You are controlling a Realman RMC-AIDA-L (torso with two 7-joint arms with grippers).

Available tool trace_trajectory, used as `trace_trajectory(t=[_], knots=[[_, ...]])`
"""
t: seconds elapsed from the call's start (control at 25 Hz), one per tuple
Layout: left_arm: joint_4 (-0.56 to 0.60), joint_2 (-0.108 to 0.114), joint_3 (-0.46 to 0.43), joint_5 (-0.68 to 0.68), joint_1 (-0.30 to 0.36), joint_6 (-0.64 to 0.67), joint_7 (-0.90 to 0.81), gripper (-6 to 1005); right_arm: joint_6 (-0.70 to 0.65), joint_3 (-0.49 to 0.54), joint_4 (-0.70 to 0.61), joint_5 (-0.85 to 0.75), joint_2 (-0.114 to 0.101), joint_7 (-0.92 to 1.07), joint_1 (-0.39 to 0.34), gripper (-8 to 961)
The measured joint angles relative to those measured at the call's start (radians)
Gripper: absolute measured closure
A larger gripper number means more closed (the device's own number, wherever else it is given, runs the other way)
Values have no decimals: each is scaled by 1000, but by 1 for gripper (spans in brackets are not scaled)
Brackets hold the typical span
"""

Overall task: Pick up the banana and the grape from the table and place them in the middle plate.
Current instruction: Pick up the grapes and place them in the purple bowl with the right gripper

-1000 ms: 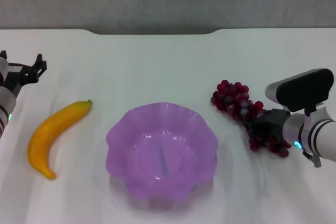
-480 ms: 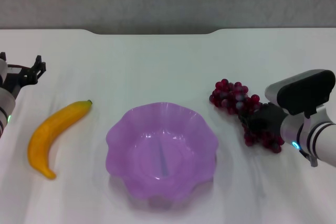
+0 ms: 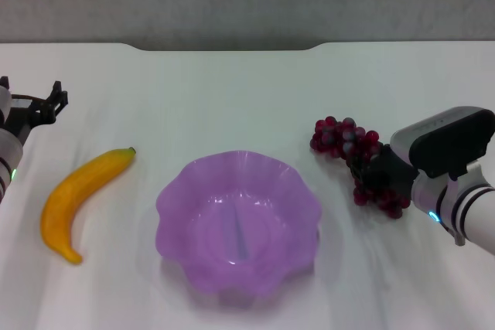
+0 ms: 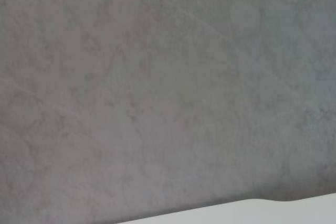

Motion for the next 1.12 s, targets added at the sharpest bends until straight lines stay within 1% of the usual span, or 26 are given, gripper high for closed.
trace_trajectory(t=[0.32,0.56,0.88,1.12], knots=[[2,0,0,0,2,0,0,108,-94,-39,-6,-1,0,0,-16,516],[4,0,0,0,4,0,0,108,-203,-77,-3,-2,0,0,-32,518],[3,0,0,0,4,1,0,109,-243,-88,17,-2,0,-1,-37,523],[8,0,0,0,4,1,0,108,-330,-134,8,-2,0,-2,-45,521]])
